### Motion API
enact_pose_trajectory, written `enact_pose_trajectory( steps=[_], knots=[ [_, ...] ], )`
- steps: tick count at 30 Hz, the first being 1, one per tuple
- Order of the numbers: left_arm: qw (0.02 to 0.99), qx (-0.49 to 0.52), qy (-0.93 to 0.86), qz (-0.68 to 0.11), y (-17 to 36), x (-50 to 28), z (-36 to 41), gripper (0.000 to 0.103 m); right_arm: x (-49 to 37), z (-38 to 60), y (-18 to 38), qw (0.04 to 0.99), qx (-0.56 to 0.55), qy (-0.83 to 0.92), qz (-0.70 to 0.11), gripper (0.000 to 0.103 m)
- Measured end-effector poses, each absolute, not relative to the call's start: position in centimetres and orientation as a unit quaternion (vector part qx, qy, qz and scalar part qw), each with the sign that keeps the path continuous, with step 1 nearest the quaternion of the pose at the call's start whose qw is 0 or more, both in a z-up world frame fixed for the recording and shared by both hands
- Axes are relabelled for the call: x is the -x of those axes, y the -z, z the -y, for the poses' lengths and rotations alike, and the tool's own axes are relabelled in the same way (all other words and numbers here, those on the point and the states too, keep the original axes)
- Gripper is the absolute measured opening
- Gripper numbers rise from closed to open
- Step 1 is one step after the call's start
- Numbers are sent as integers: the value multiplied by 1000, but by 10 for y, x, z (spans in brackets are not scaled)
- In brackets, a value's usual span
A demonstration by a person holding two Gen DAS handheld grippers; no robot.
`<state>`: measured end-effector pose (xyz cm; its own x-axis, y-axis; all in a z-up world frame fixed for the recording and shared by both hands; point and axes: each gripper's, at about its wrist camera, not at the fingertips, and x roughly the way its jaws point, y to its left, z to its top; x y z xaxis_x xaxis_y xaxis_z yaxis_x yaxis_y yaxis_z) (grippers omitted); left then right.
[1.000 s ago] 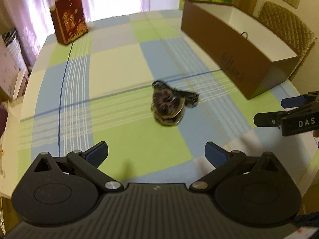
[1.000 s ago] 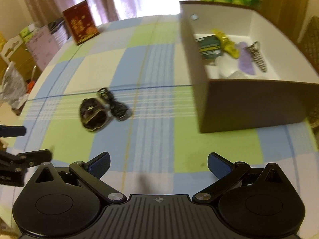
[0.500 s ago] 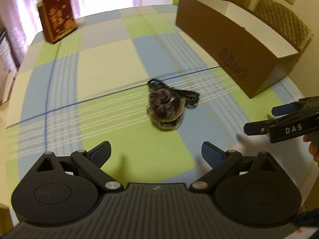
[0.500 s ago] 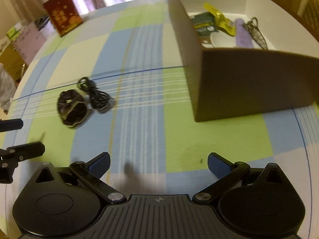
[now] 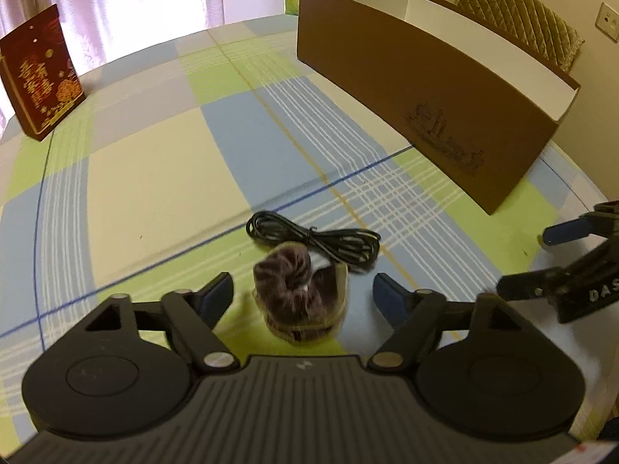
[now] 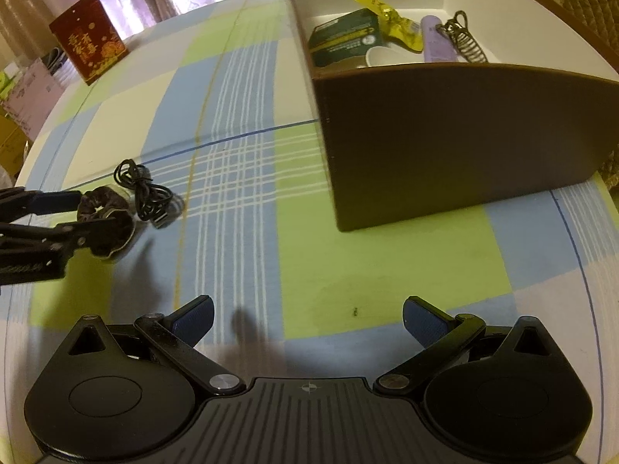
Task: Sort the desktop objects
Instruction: 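Grasp the dark fabric scrunchie with the left gripper while the right approaches the black cable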
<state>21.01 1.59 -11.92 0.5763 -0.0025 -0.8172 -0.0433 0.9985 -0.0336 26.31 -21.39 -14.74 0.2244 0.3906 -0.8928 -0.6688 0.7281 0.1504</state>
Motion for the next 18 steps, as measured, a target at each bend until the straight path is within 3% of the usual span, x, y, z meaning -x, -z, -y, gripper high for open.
enact_pose_trajectory(
  steps=[2,7,18],
  knots=[
    [885,27,-4,-465,123,-214,-17,45,-262,213,147,770,134,-346,-519,101],
    [881,37,-4,-471,128,-207,-24,27,-256,205,145,764,137,-364,-515,101],
    [867,93,-104,-479,120,-156,-81,24,-224,151,137,732,175,-479,-452,99]
  ],
)
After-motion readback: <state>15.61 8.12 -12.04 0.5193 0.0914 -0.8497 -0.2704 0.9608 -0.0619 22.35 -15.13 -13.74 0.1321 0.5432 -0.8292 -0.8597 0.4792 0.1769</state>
